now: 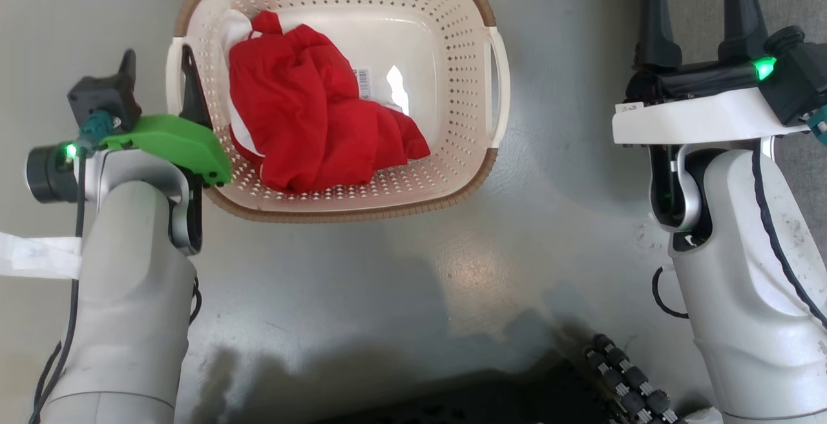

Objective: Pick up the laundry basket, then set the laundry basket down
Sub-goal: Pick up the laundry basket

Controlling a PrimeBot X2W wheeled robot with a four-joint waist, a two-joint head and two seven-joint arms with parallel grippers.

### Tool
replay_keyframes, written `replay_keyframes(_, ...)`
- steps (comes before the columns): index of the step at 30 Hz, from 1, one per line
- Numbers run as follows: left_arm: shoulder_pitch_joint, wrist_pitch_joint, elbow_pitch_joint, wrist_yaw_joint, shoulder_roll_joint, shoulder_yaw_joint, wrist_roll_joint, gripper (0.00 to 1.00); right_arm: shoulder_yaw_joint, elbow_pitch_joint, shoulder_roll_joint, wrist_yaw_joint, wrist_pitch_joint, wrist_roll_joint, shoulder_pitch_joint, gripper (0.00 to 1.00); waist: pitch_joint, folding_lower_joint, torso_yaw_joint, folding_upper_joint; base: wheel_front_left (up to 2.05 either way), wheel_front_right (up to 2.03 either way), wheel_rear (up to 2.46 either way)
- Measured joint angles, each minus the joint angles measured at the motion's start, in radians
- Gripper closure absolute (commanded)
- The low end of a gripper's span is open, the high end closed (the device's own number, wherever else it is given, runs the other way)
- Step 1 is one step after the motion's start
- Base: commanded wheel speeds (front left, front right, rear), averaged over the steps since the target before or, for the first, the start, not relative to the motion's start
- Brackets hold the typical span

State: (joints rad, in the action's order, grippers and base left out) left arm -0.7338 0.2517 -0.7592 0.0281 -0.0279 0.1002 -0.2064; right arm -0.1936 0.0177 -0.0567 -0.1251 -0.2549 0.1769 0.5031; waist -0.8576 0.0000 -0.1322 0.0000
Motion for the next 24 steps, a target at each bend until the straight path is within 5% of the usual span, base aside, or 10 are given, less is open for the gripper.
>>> replay_keyframes(24, 0.216, 0.0, 0.376, -0.006, 0.001, -0.054, 0.011, 0.0, 0.021, 0.087, 0.0, 0.0, 0.0, -0.009, -0.108, 0.0, 0.246, 0.0, 0.051, 0.0, 0.0, 0.0, 0.0)
